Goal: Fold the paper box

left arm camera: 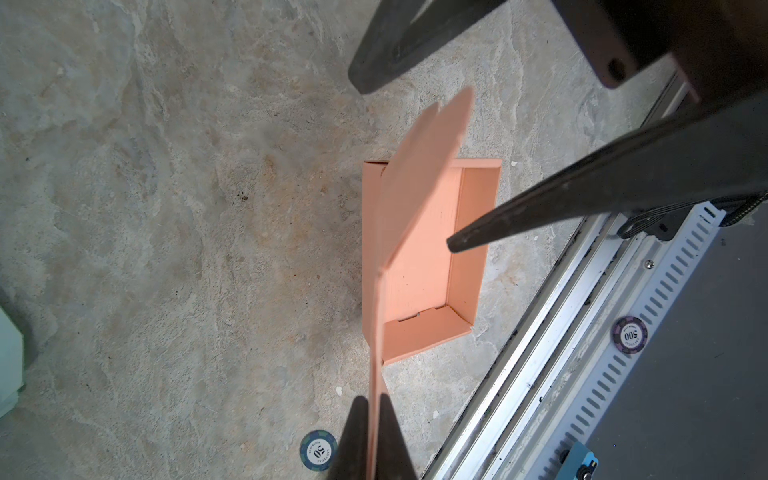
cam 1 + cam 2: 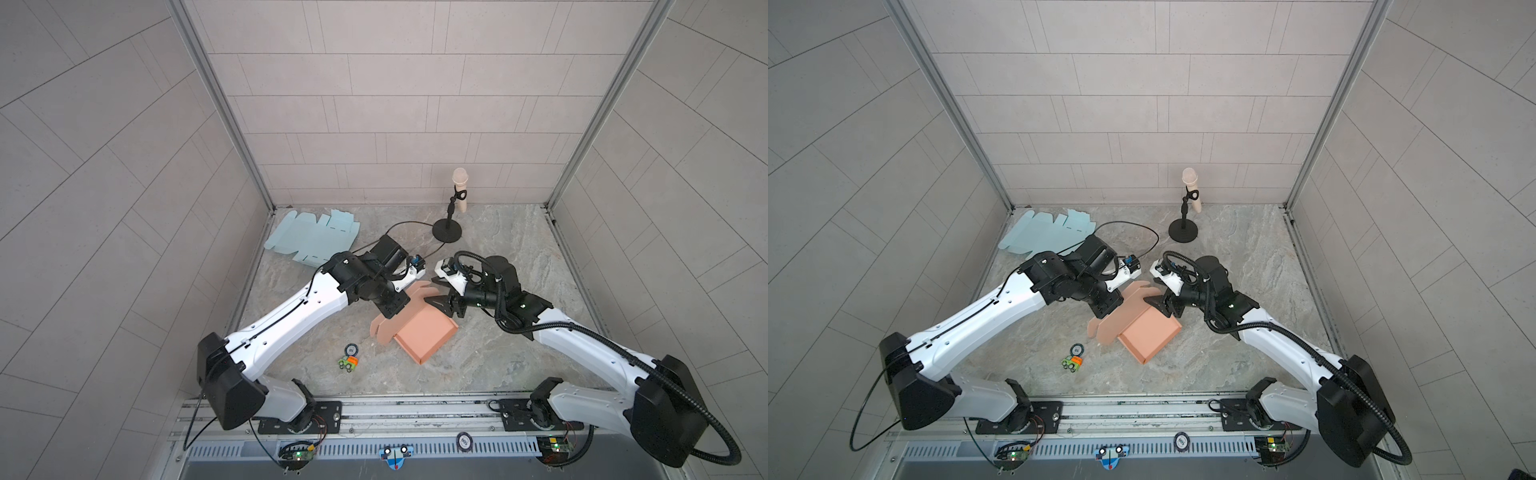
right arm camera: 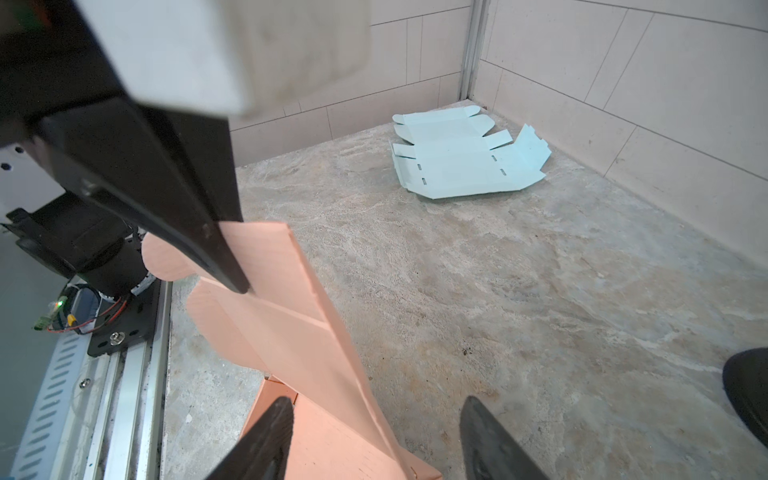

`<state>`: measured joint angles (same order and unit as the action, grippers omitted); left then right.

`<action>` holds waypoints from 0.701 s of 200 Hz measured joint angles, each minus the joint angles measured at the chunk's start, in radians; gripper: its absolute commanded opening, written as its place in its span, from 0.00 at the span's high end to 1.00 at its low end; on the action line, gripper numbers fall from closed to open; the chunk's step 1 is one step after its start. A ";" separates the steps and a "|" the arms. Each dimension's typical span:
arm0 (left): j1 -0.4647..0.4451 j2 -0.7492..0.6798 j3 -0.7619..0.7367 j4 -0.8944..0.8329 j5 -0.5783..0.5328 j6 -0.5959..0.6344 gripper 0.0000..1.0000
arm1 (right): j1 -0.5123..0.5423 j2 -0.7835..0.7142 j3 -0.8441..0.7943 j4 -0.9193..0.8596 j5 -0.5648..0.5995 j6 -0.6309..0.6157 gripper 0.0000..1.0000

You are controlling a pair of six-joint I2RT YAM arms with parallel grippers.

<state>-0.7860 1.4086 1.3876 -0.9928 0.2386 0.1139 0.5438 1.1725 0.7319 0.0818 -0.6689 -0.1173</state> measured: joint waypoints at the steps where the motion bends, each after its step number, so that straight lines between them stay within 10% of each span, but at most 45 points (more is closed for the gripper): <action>1: 0.000 0.000 0.000 0.000 0.000 0.000 1.00 | 0.001 0.002 0.002 -0.003 -0.001 0.003 0.52; 91: 0.000 0.000 0.000 -0.006 -0.046 0.000 0.98 | 0.016 0.050 0.050 -0.072 -0.005 -0.061 0.92; 140: 0.000 0.005 0.000 -0.003 -0.074 0.003 0.65 | 0.042 0.050 0.054 -0.102 0.053 -0.085 1.00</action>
<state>-0.7860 1.4136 1.3876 -0.9955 0.1646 0.1169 0.5861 1.2228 0.7860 -0.0204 -0.6155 -0.2020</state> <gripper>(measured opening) 0.256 0.069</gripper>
